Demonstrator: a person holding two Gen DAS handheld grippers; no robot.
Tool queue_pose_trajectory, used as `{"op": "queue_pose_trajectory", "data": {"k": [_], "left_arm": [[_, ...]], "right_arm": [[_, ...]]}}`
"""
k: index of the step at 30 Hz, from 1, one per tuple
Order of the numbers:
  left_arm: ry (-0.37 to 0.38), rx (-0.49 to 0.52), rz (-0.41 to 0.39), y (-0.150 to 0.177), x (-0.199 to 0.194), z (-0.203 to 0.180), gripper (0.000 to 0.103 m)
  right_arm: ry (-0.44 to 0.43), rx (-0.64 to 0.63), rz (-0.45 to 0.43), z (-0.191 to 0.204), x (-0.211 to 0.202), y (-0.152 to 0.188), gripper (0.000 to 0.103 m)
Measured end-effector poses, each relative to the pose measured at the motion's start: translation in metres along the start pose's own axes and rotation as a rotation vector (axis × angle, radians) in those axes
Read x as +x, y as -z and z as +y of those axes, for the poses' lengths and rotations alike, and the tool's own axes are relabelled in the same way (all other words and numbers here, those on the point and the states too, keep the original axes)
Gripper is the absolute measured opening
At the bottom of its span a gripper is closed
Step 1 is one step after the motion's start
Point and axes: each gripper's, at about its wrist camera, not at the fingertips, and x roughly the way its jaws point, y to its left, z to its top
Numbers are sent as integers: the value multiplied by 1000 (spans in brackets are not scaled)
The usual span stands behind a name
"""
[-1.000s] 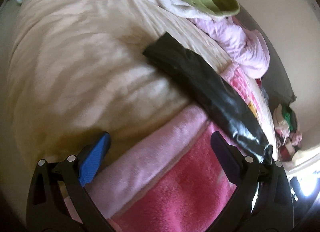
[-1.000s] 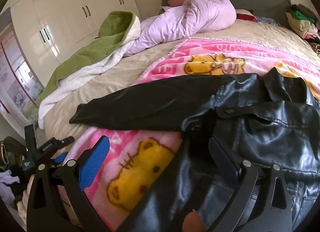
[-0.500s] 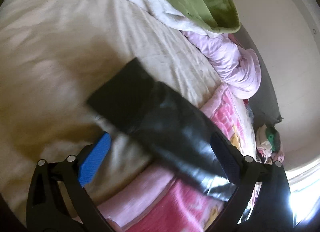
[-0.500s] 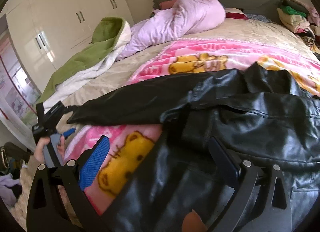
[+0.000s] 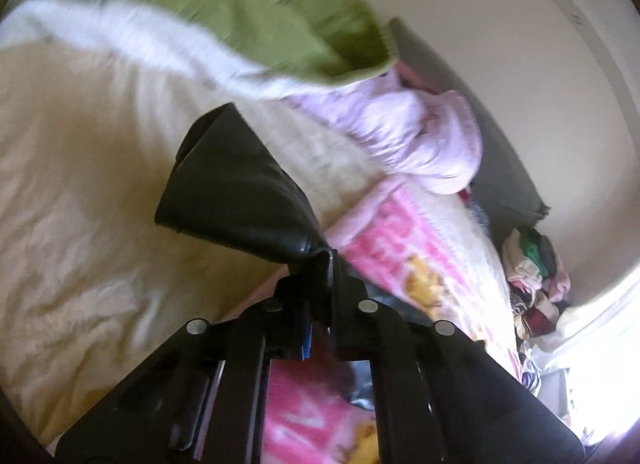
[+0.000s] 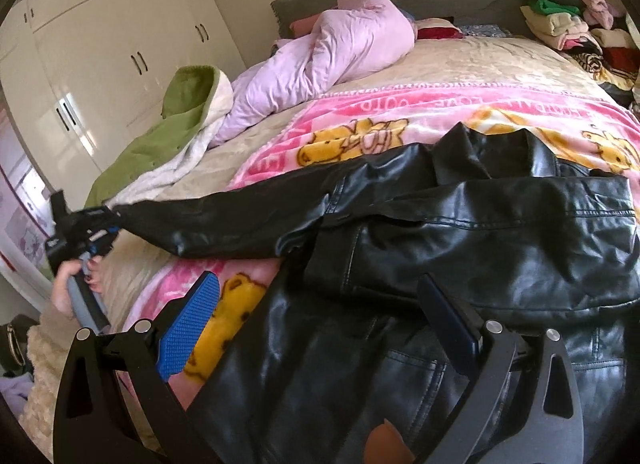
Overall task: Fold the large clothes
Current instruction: 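Lift the held sleeve upward with the left tool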
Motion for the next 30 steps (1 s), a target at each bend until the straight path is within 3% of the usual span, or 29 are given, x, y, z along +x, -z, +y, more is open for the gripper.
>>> {"op": "queue_pose_trajectory", "data": {"k": [6, 15, 23, 30], "left_arm": [[60, 134, -100, 3, -41, -73, 0], [195, 293, -157, 36, -72, -169, 0], [315, 388, -83, 81, -63, -220, 0], [363, 476, 20, 124, -41, -248, 0]], "right_arm": [[2, 0, -36, -9, -21, 0, 99], [24, 53, -96, -46, -57, 0, 99], [80, 146, -141, -95, -86, 9, 99], [144, 257, -157, -141, -99, 18, 99]]}}
